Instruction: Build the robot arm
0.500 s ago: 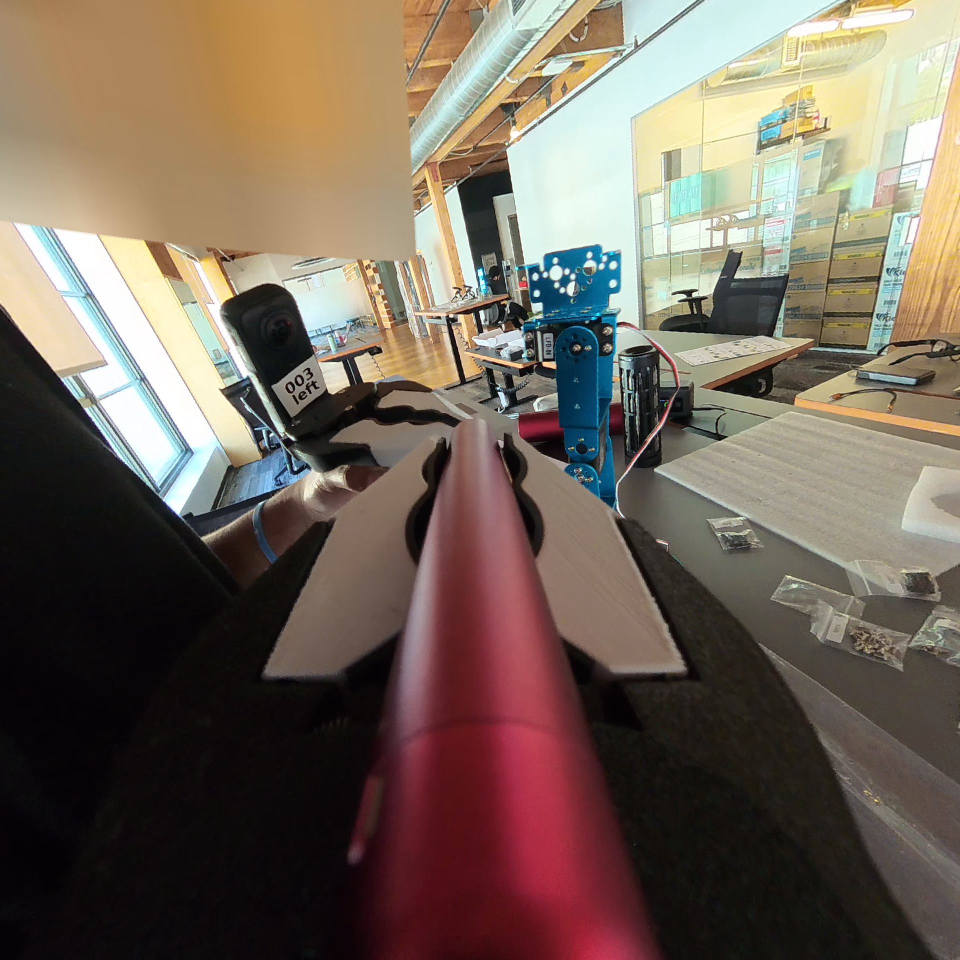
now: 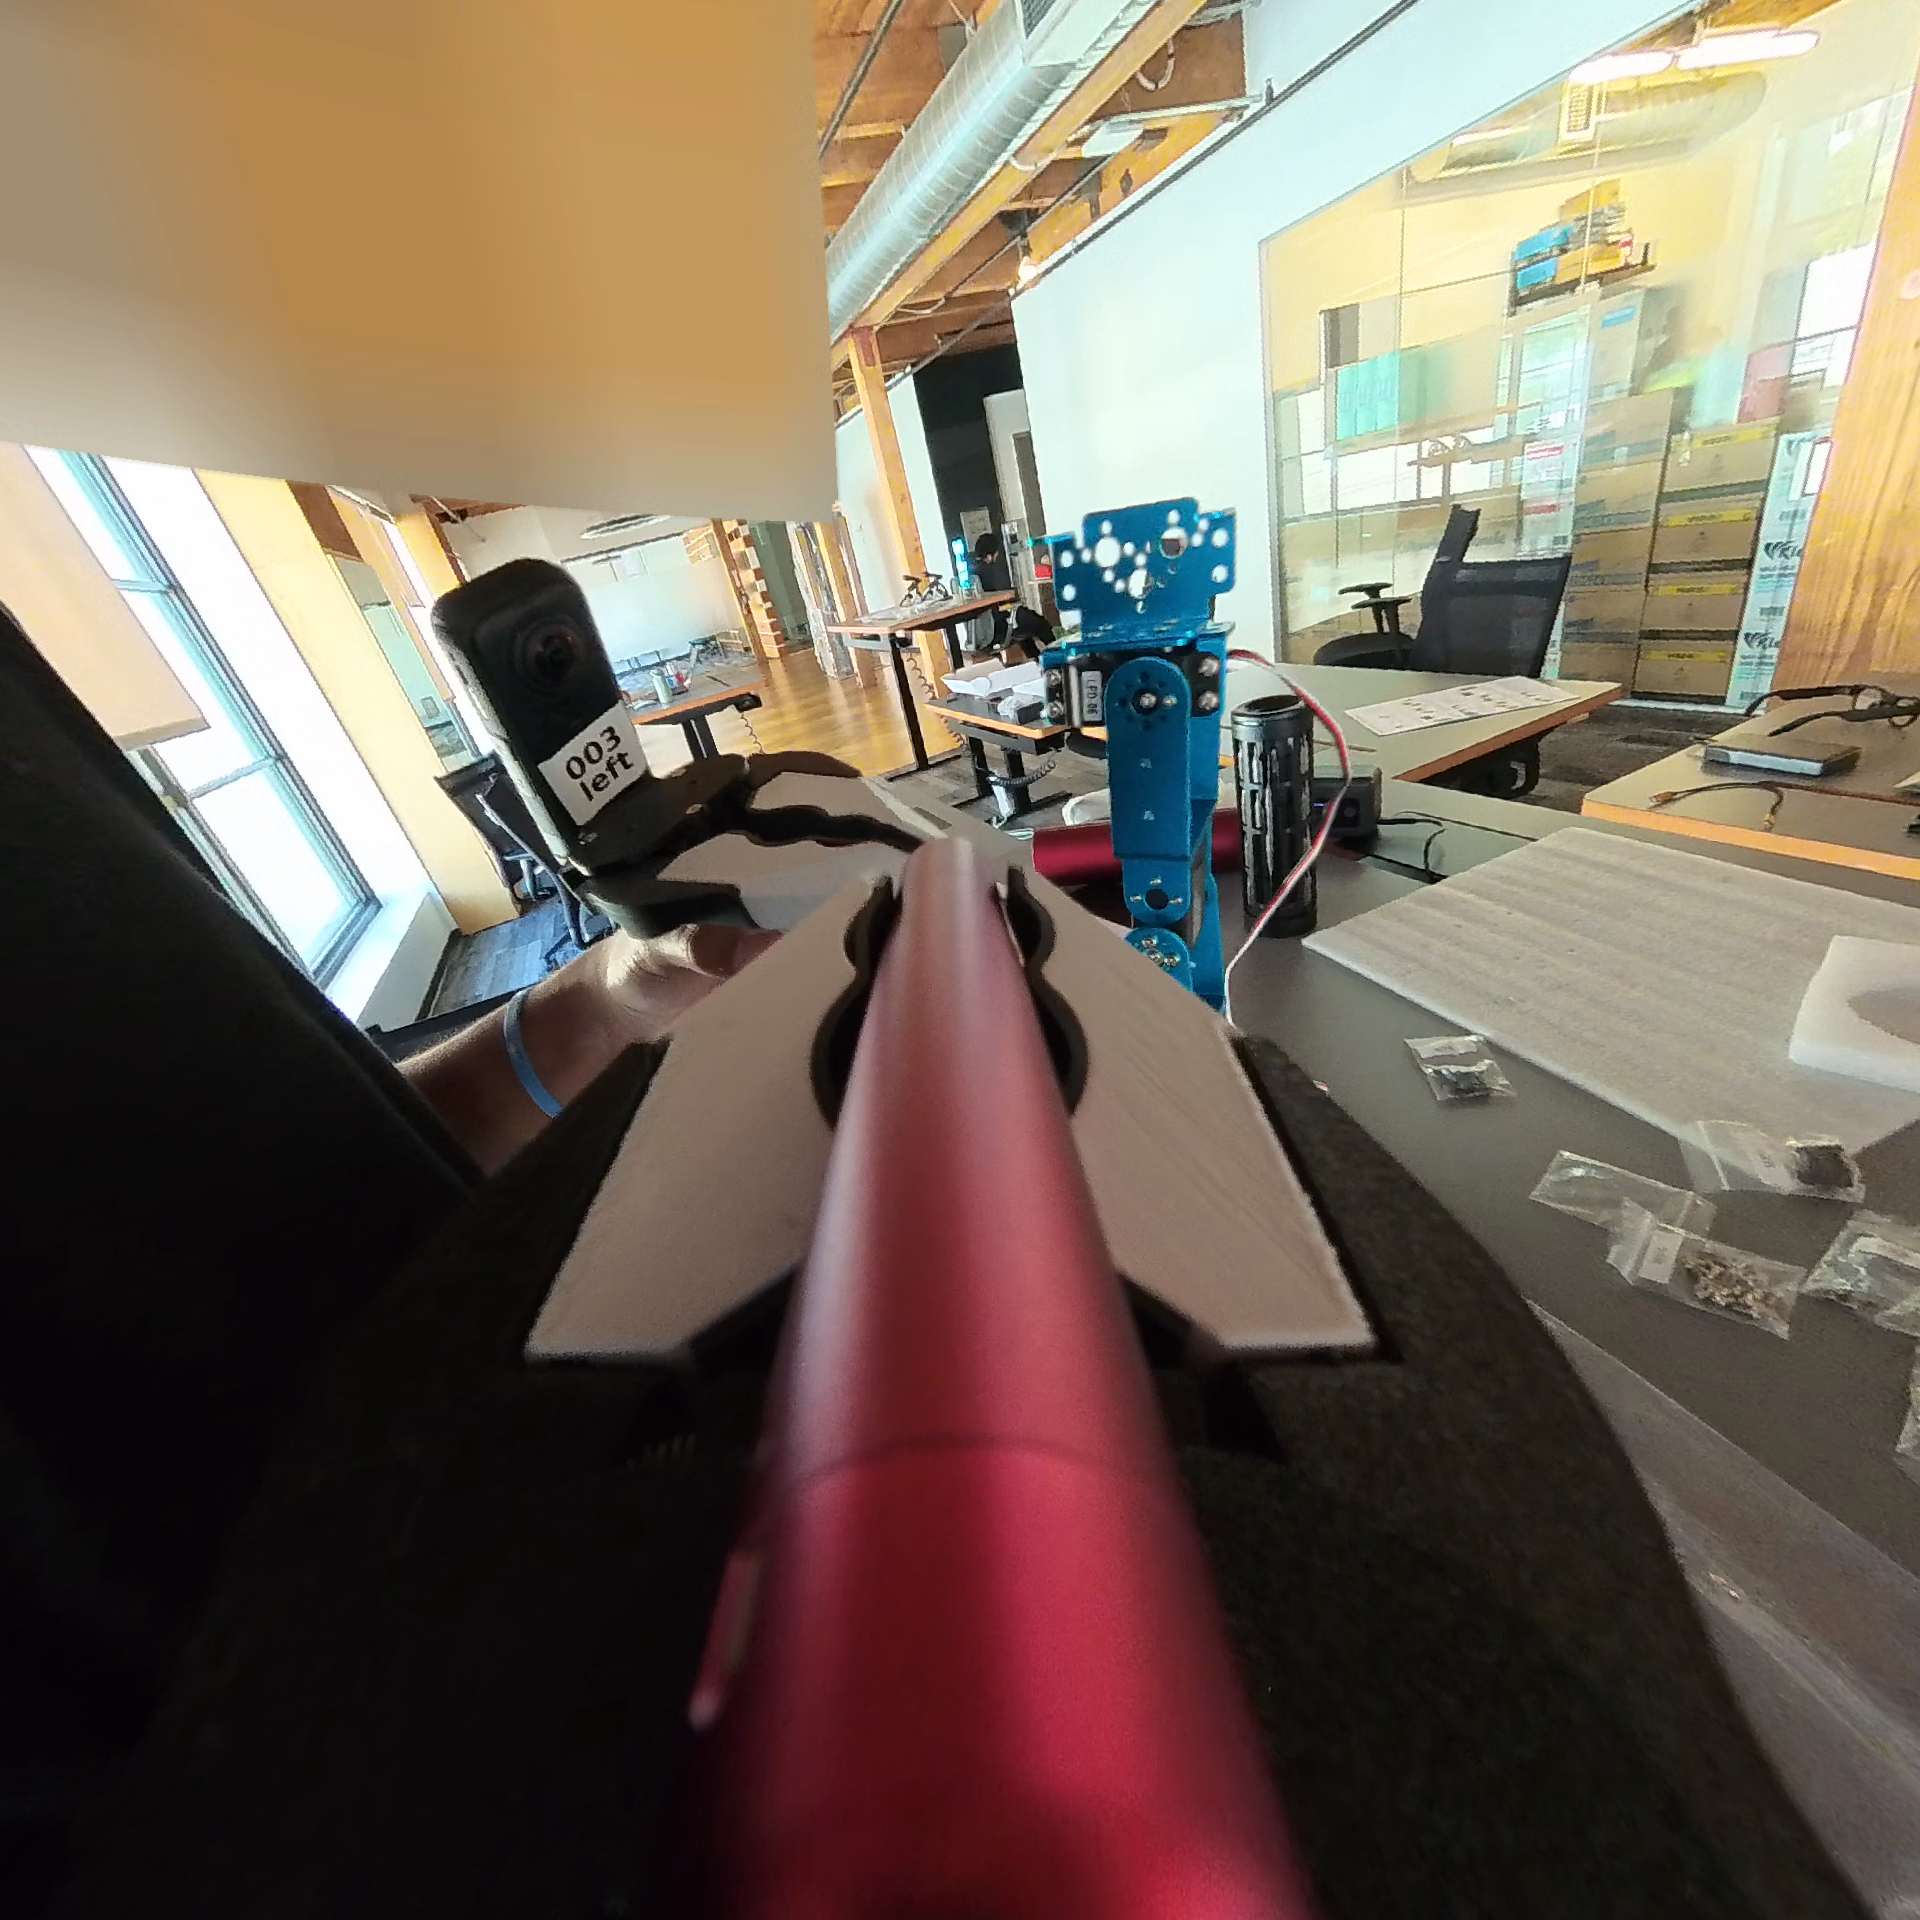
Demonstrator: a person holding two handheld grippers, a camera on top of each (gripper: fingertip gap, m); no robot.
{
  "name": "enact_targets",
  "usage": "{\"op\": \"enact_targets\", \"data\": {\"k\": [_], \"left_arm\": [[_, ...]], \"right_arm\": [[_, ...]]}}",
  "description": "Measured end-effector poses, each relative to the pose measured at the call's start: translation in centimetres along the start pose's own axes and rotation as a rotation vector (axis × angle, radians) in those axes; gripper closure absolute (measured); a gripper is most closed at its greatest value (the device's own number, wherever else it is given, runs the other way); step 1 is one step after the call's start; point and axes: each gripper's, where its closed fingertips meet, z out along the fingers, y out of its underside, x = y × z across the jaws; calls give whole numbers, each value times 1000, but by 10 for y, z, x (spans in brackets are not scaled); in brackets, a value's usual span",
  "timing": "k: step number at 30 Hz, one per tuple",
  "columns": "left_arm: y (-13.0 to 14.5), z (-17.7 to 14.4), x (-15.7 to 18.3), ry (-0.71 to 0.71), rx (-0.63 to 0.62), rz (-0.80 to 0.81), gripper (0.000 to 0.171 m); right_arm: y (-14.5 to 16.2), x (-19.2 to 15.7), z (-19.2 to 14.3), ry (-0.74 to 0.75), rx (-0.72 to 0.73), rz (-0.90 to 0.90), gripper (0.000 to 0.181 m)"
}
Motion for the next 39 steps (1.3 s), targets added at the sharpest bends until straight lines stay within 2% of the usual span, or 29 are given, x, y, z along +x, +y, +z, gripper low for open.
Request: {"op": "enact_targets", "data": {"k": [7,11,13,19,26,30,39], "left_arm": [[0,2,-1,-7,-9,23,171],[3,0,-1,-15,-41,115,171],[5,-1,-3,-36,-69,203,171],[16,-1,-9,-139,-172,615,171],[27,1,-12,-175,-226,905,171],[28,1,-11,-175,-229,944,171],[30,0,-14,-204,-244,893,171]], "right_arm": [[1,1,0,6,-10,-7,159],[3,2,1,-2,-25,8,159],[5,3,2,-1,-37,19,159],[14,10,6,1,-59,94,159],[24,19,7,-18,-37,223,158],[25,22,7,-23,-6,290,158],[24,20,5,-17,31,303,159]]}}
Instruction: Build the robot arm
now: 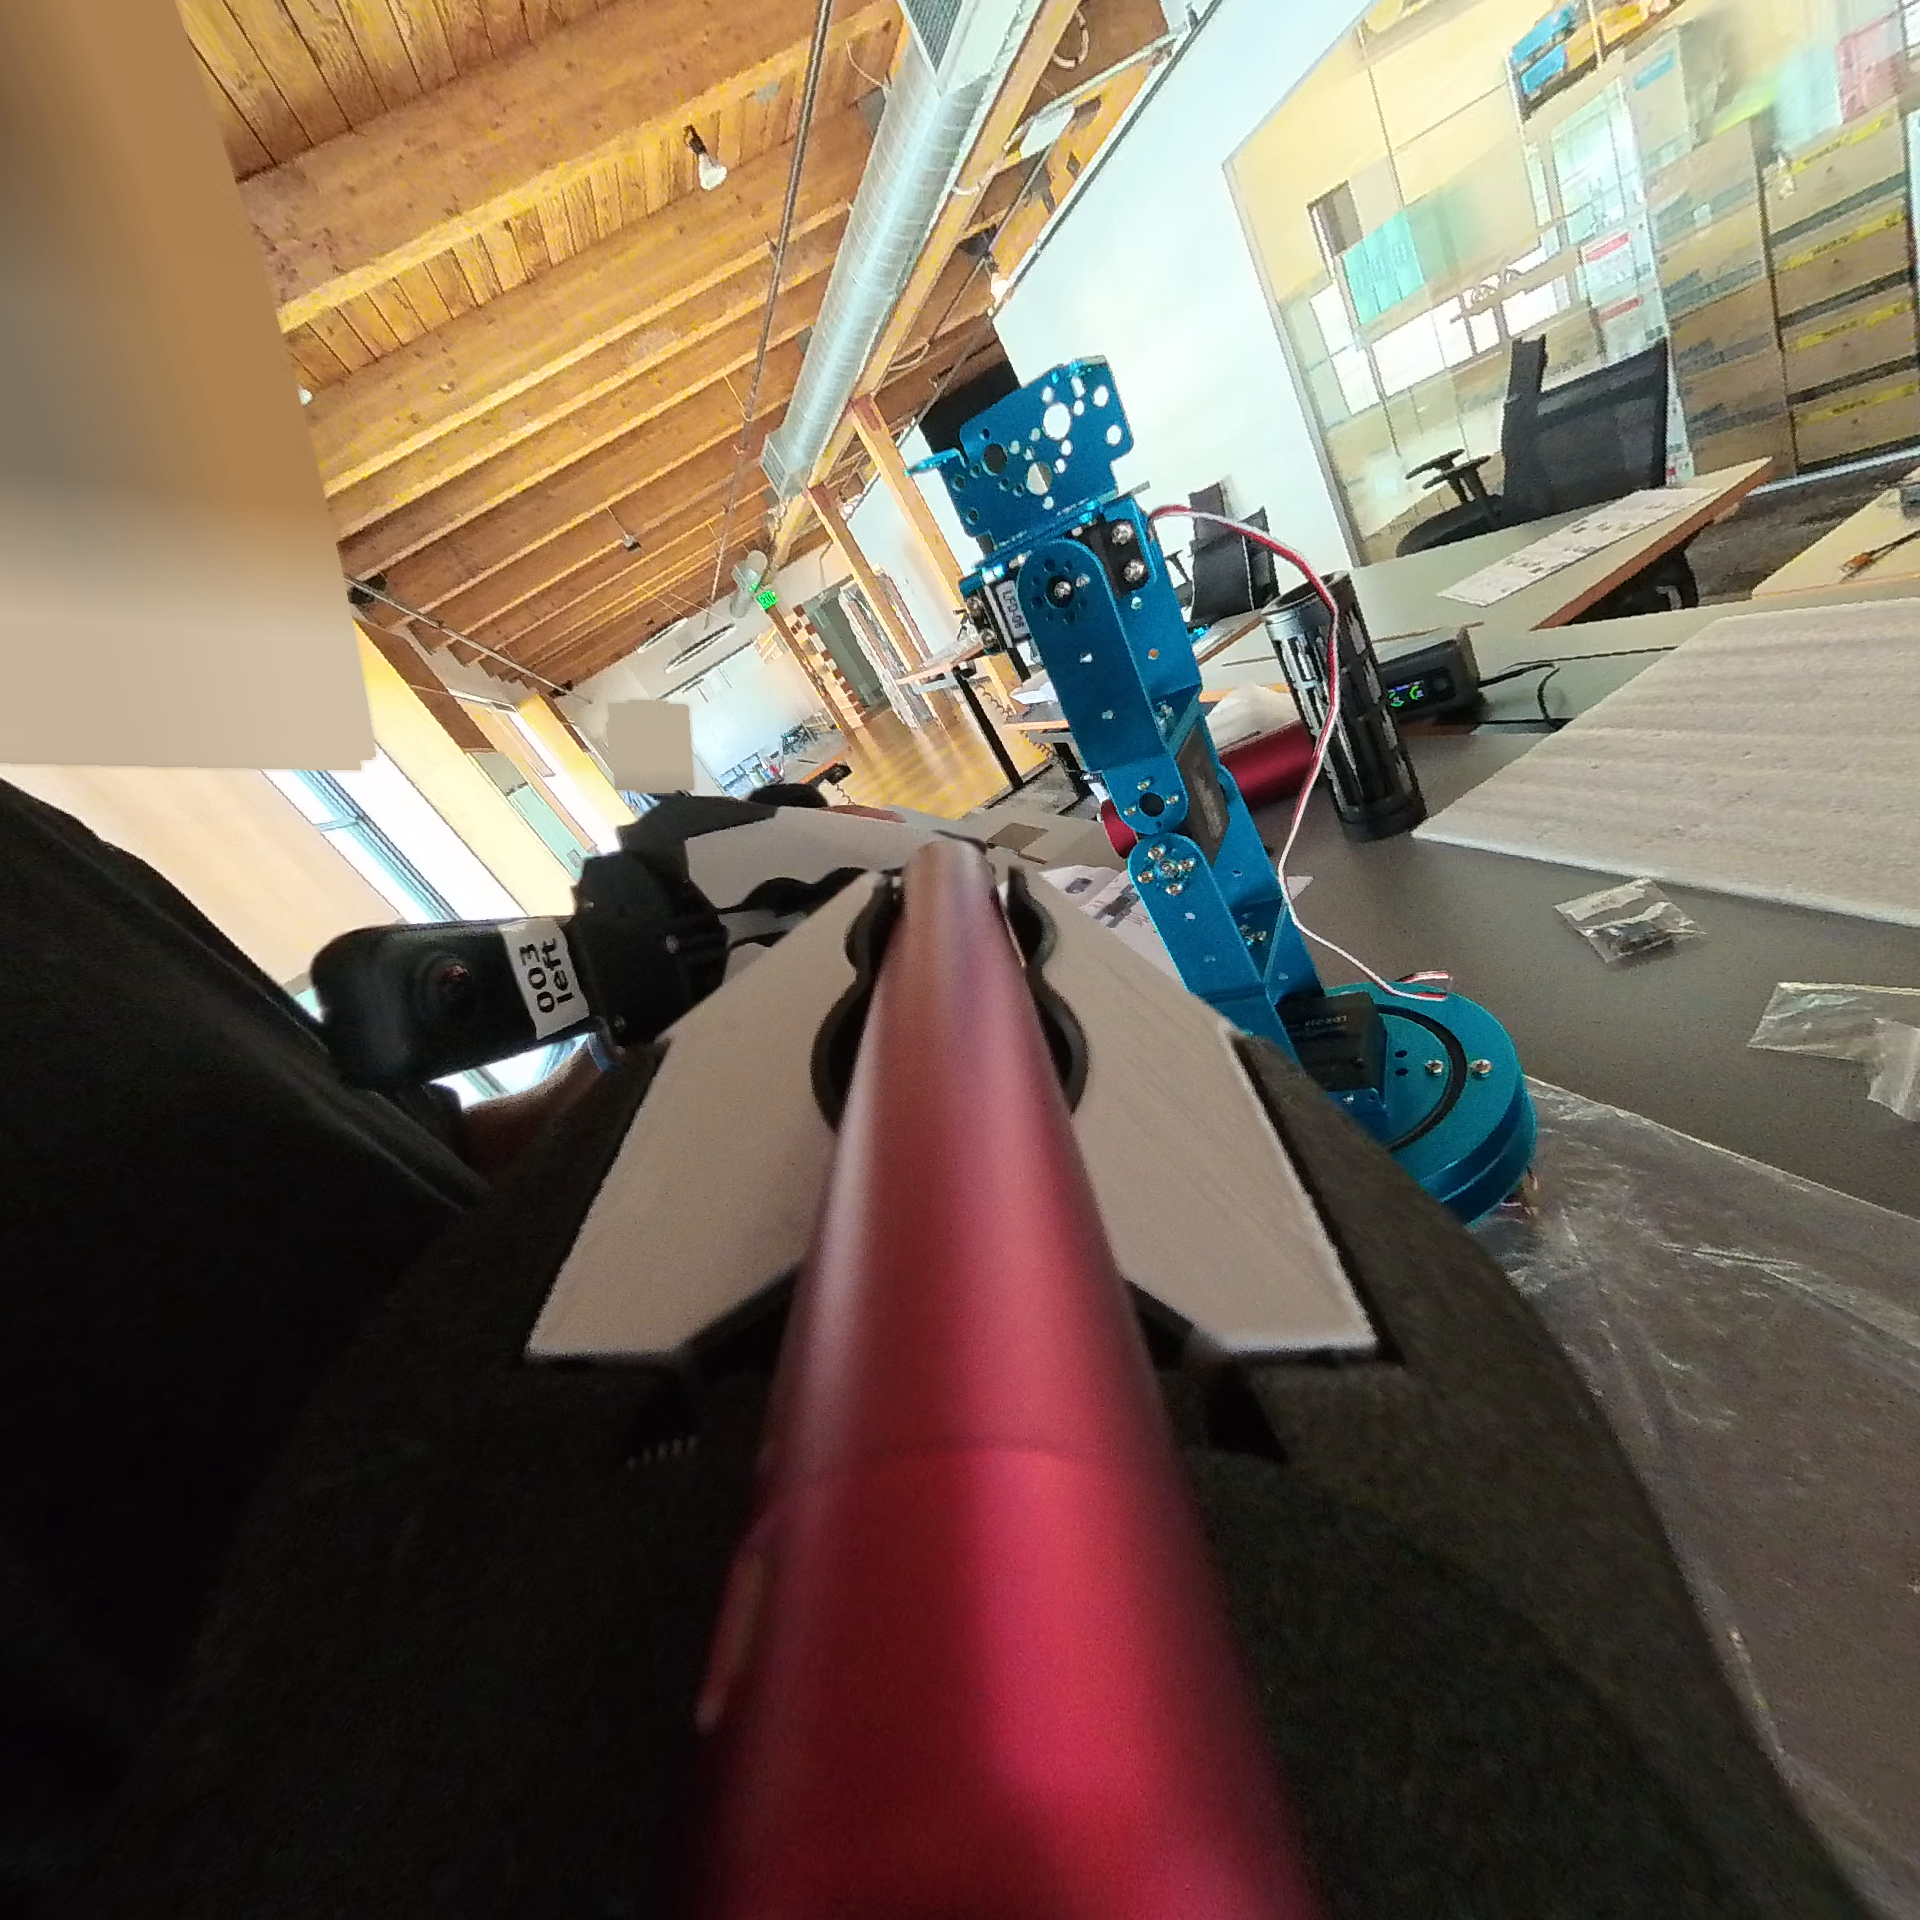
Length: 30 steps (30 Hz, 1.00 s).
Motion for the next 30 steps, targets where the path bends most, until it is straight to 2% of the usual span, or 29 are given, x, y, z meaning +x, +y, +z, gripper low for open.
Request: {"op": "enact_targets", "data": {"k": [15,30], "left_arm": [[-10,-4,-4,-8,23,4,171],[-7,-1,-5,-4,16,-15,171]], "right_arm": [[0,-7,2,-27,-10,-35,157],[-2,-3,1,-7,-18,-55,157]]}}
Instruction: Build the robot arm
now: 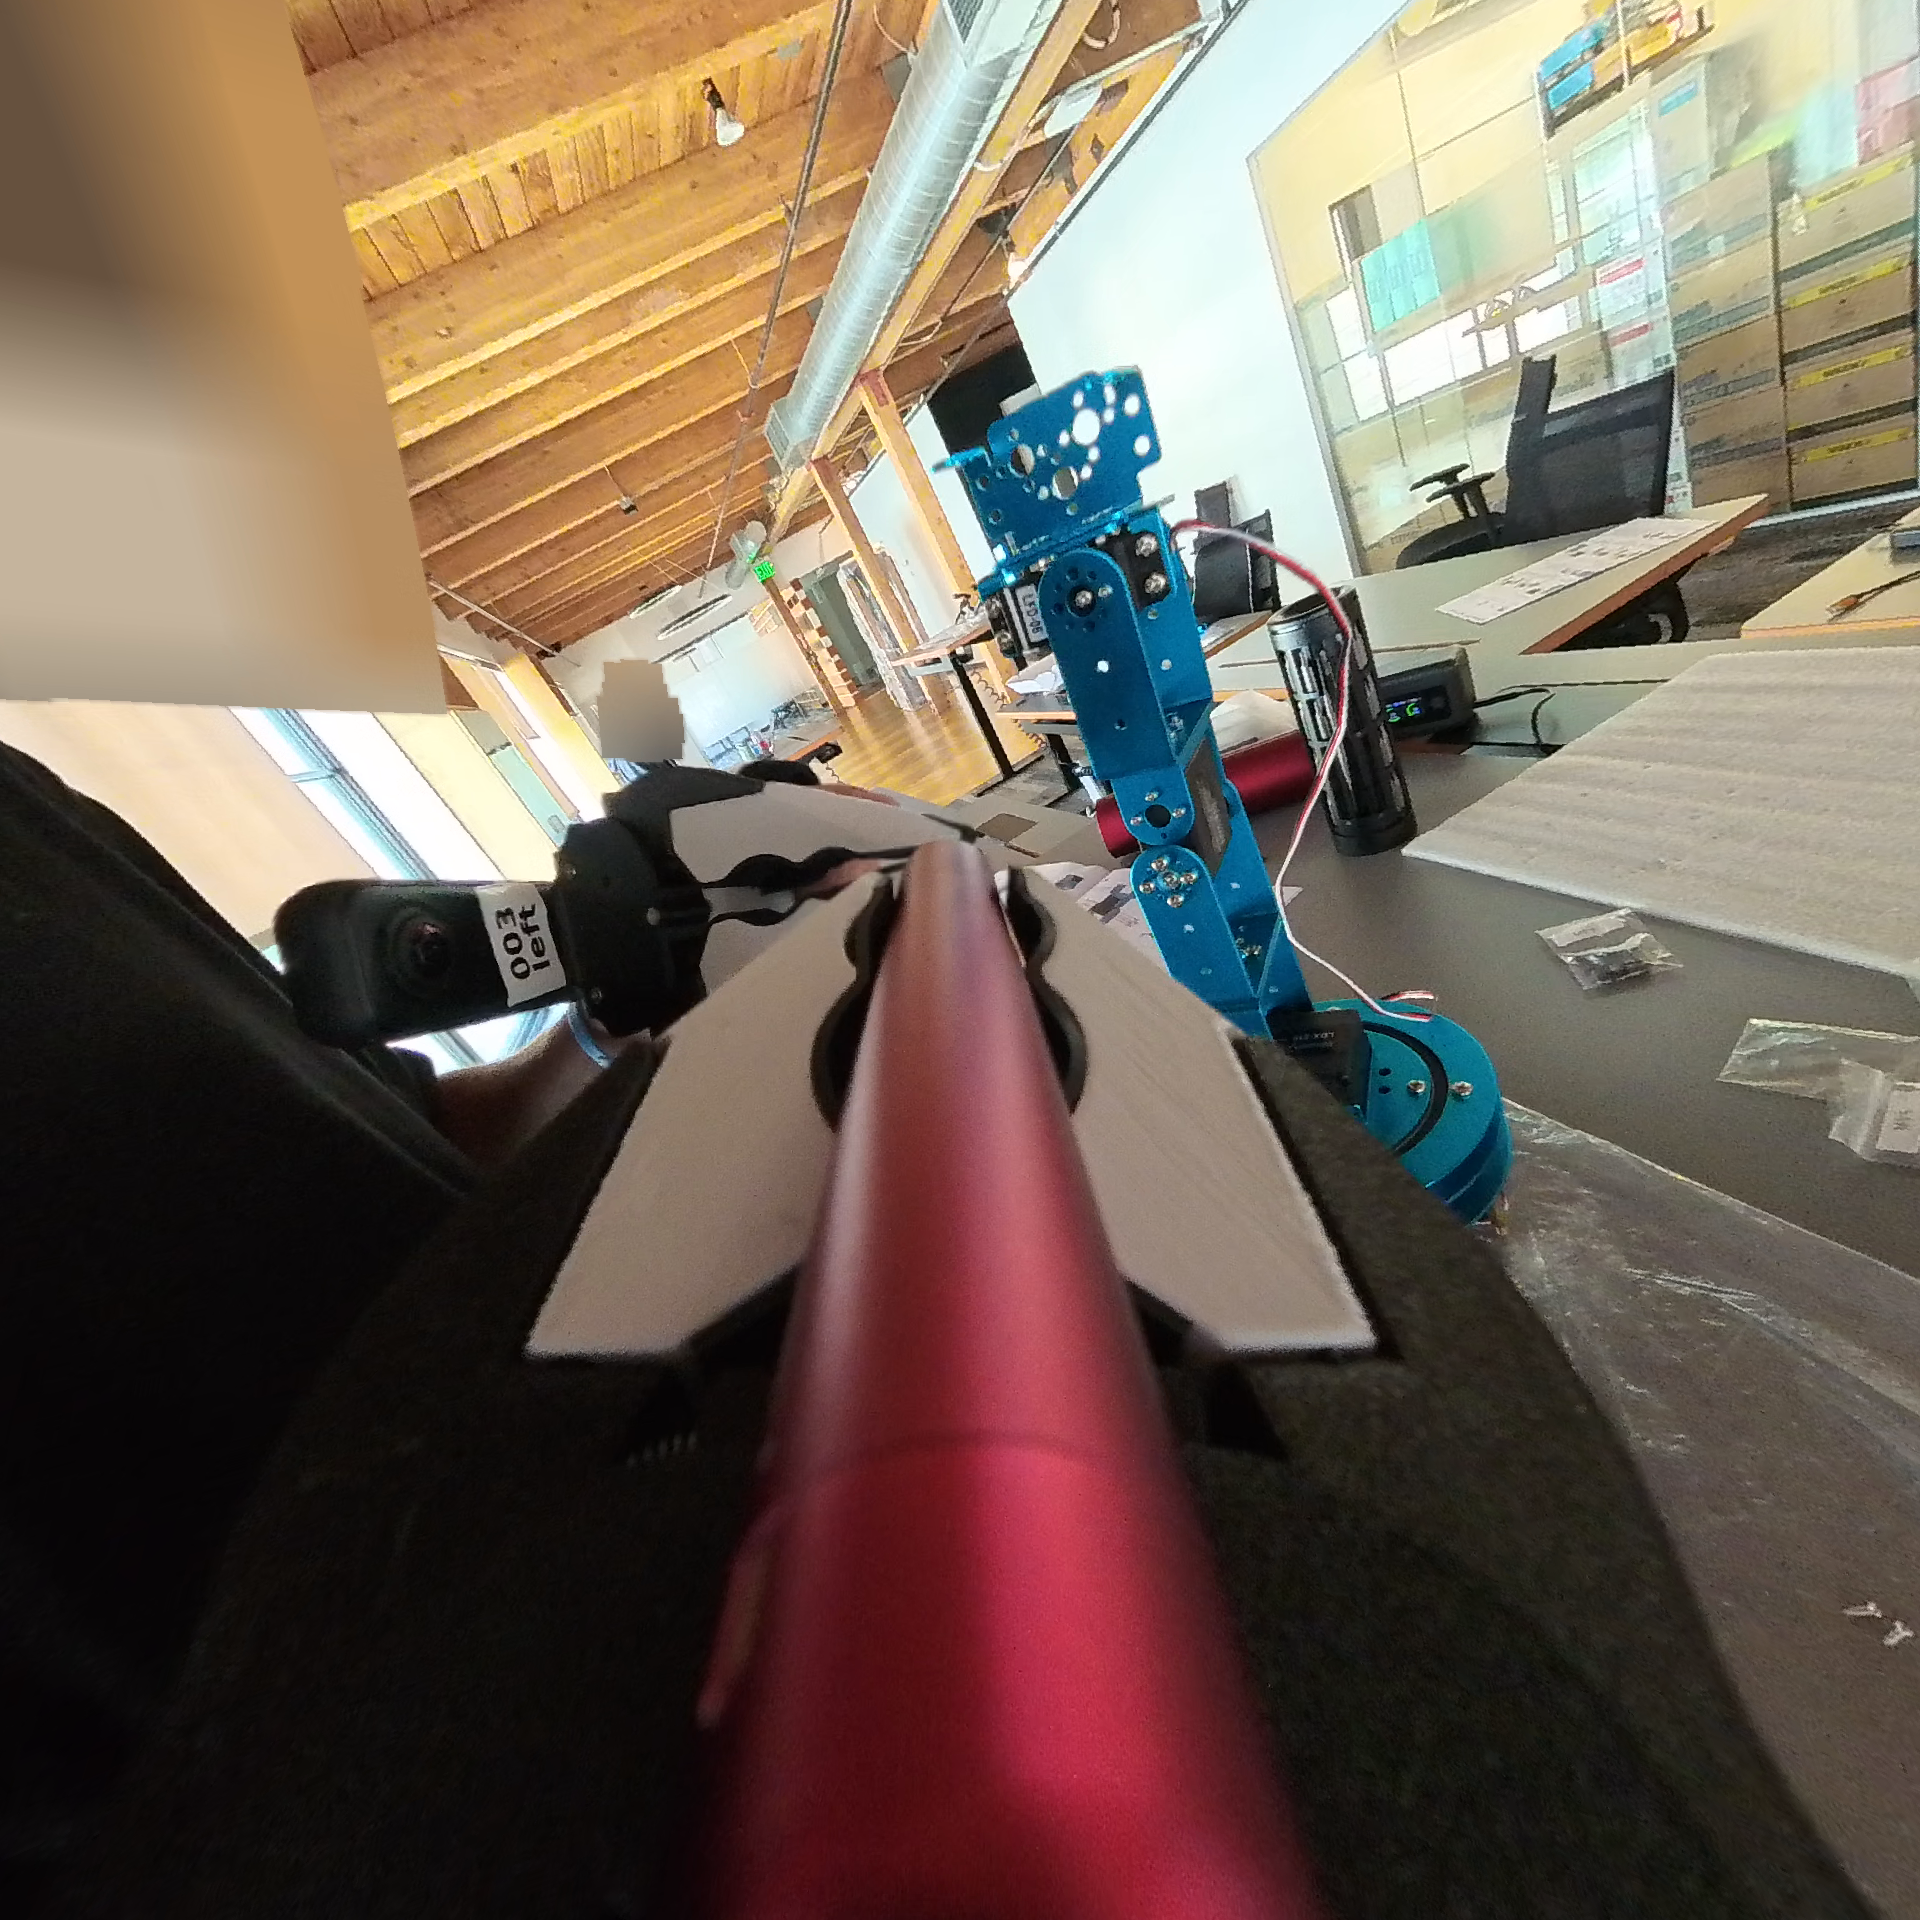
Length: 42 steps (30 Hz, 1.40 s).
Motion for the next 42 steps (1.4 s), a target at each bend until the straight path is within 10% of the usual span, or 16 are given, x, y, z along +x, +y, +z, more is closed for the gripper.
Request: {"op": "enact_targets", "data": {"k": [42], "left_arm": [[14,7,-10,-110,-74,116,171]], "right_arm": [[-1,14,12,38,75,142,158]]}}
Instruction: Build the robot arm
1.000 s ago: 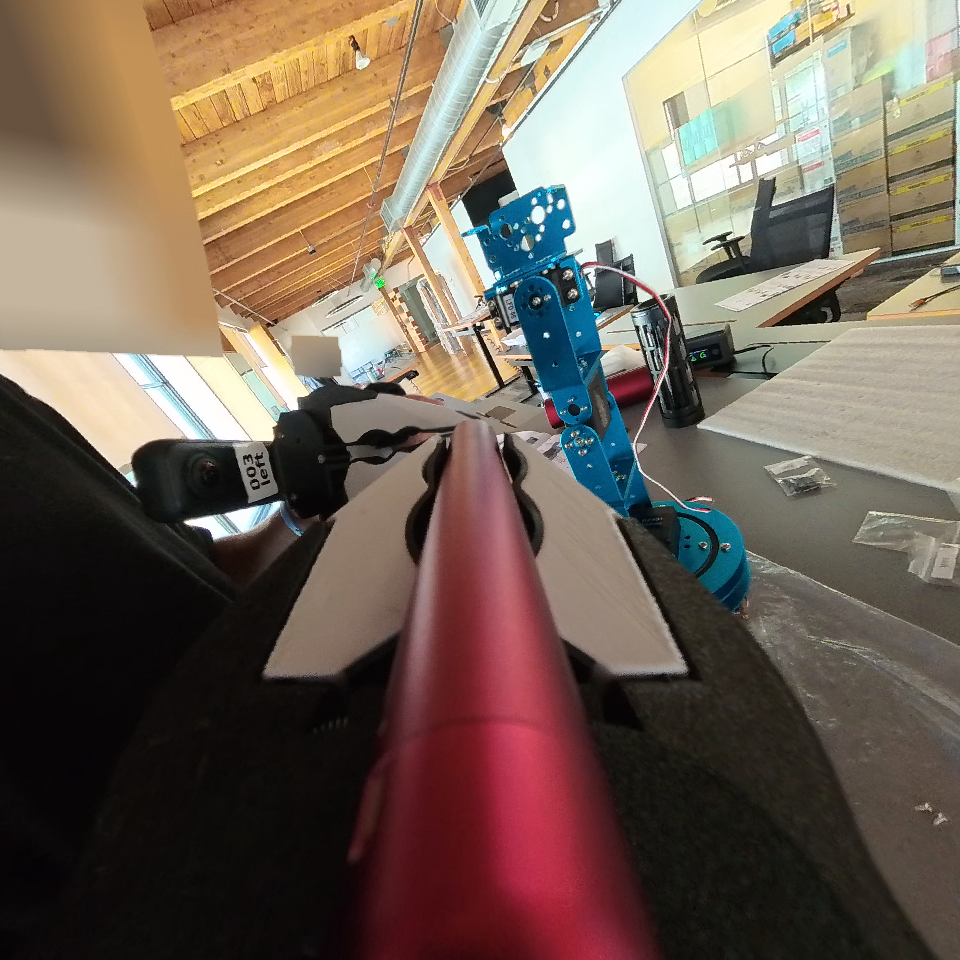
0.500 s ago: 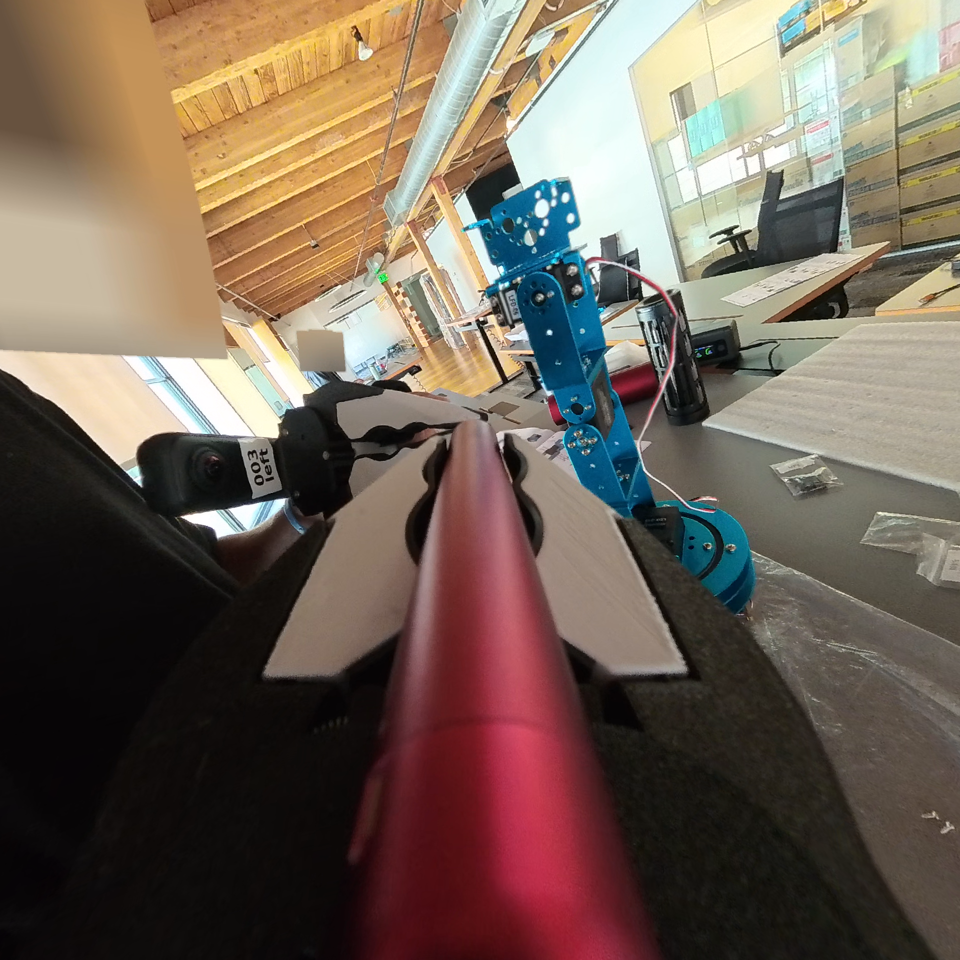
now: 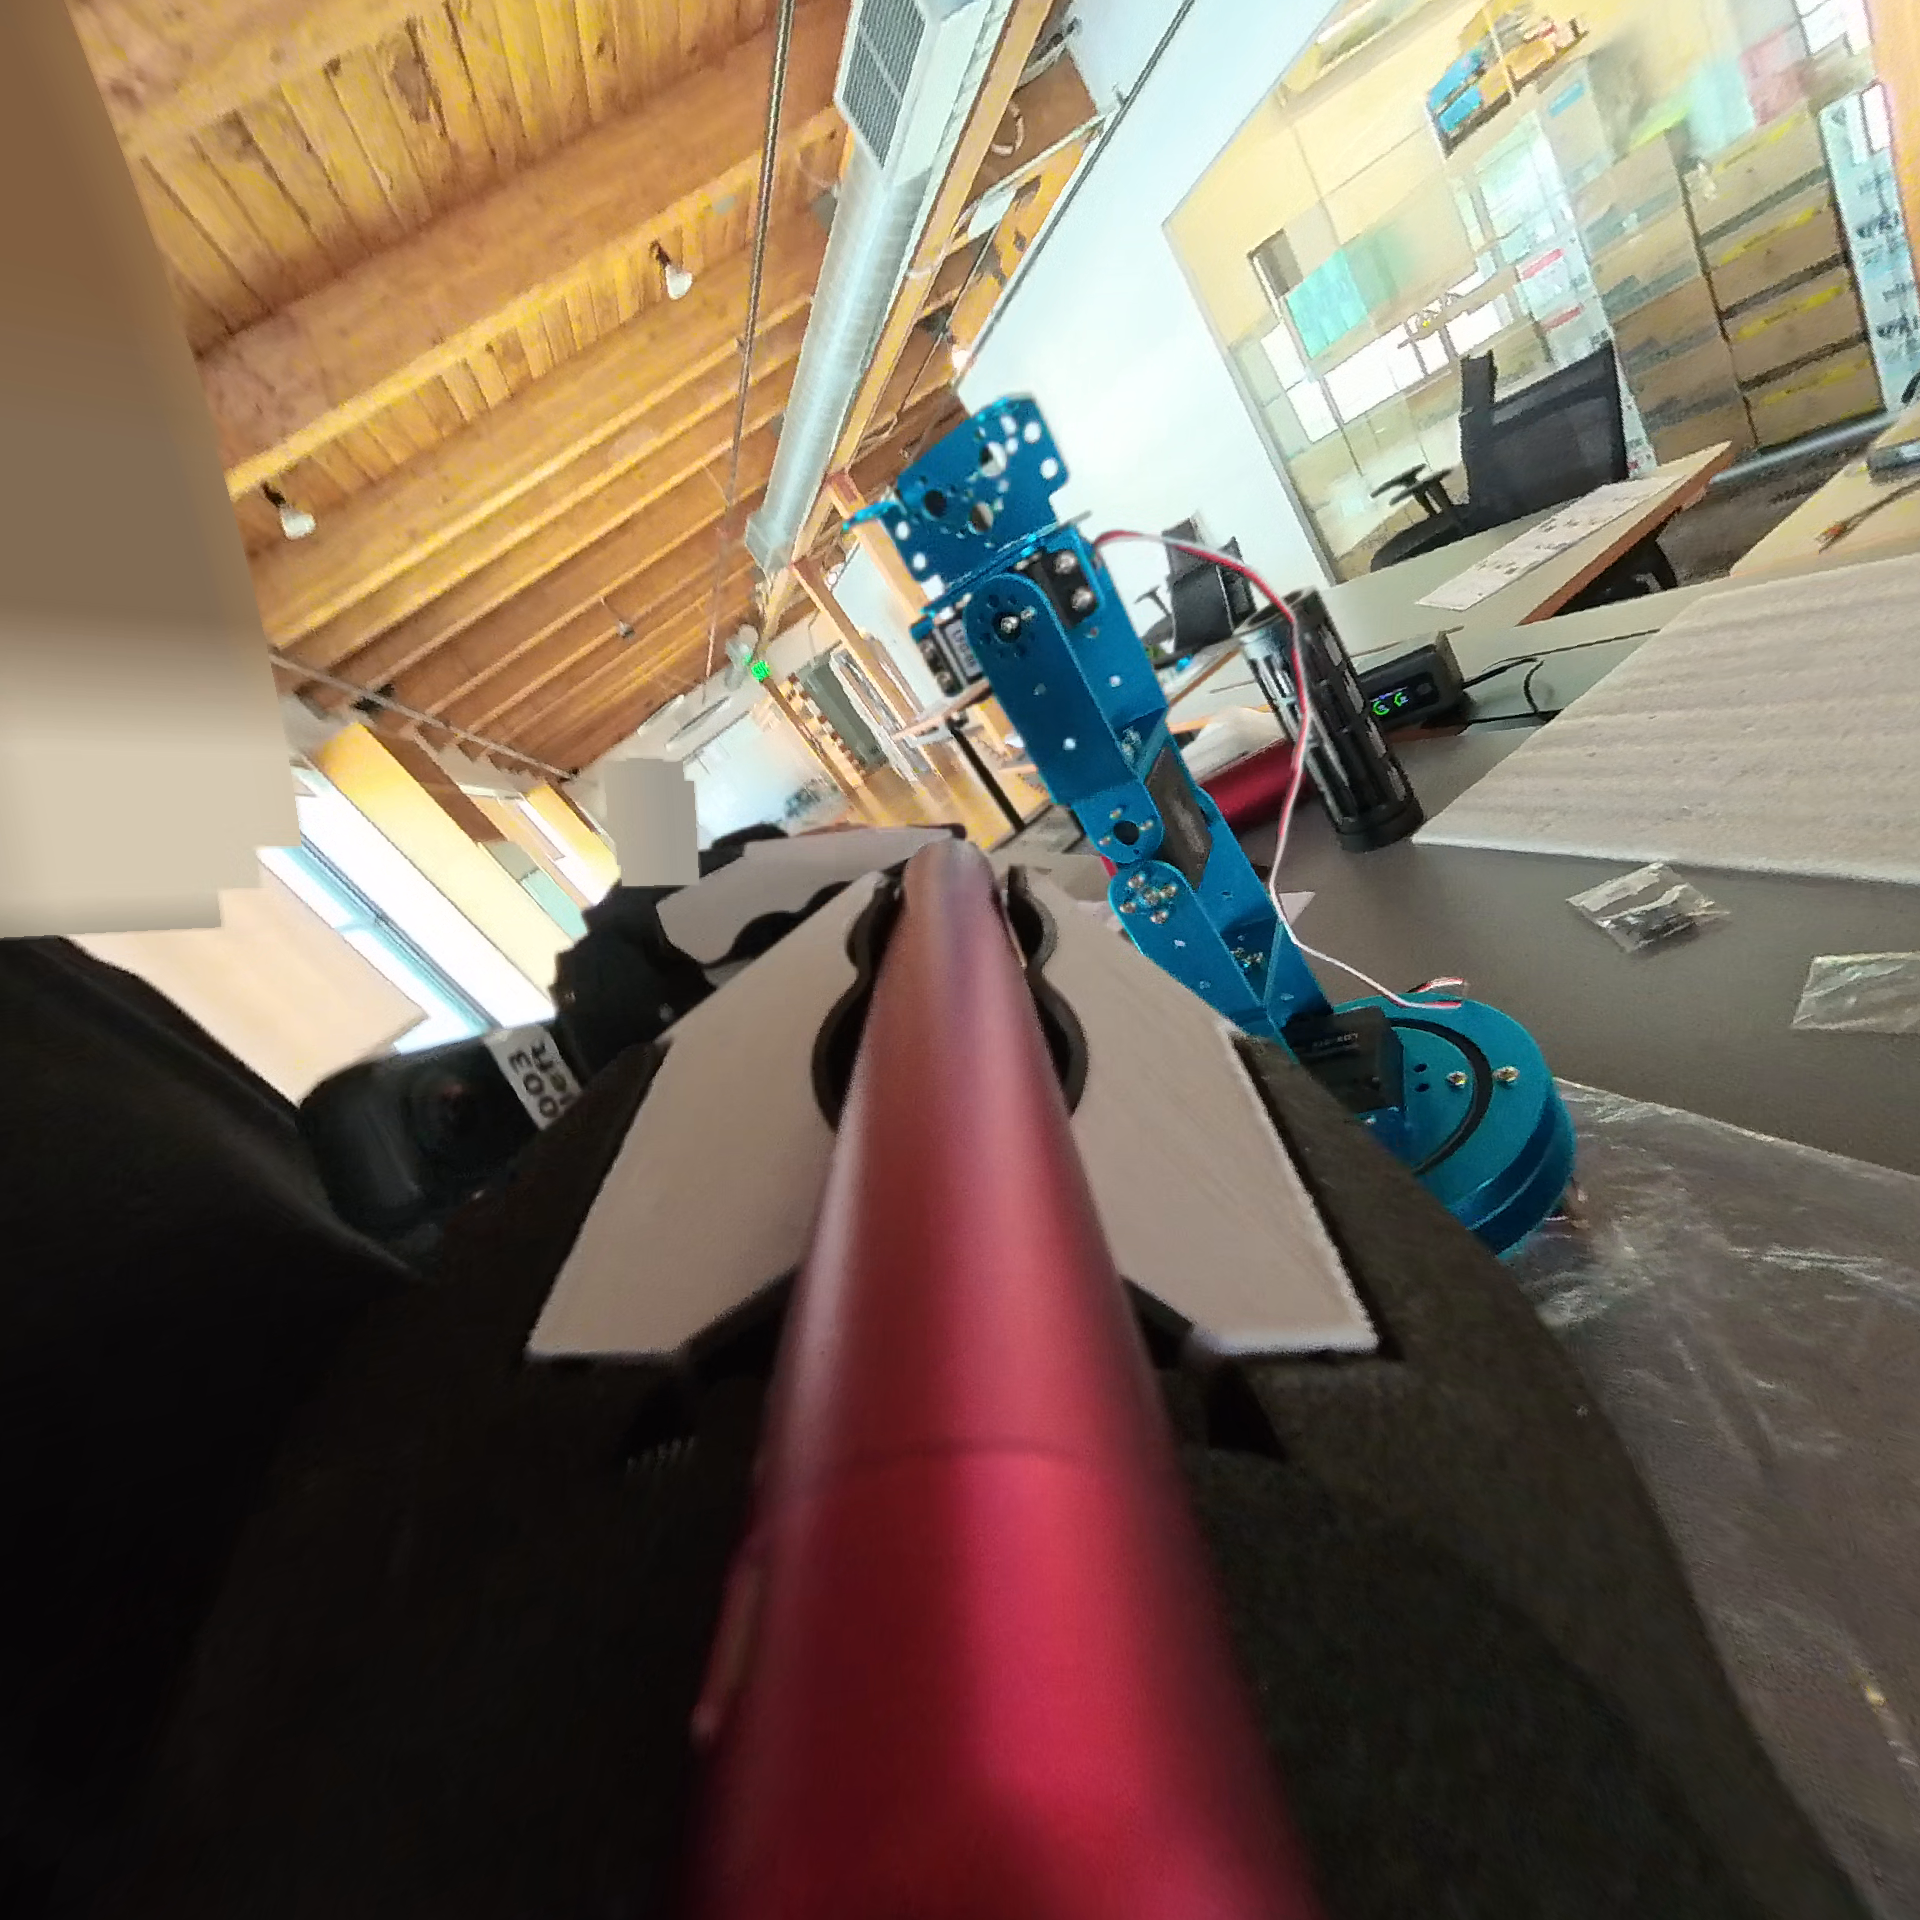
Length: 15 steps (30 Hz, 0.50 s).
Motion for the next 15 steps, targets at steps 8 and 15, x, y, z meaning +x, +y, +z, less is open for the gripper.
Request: {"op": "enact_targets", "data": {"k": [8,15], "left_arm": [[2,5,-7,-72,-19,175,171],[-8,1,-12,-78,3,244,171]], "right_arm": [[3,14,2,-110,152,376,160],[4,8,-4,-190,208,466,159]]}}
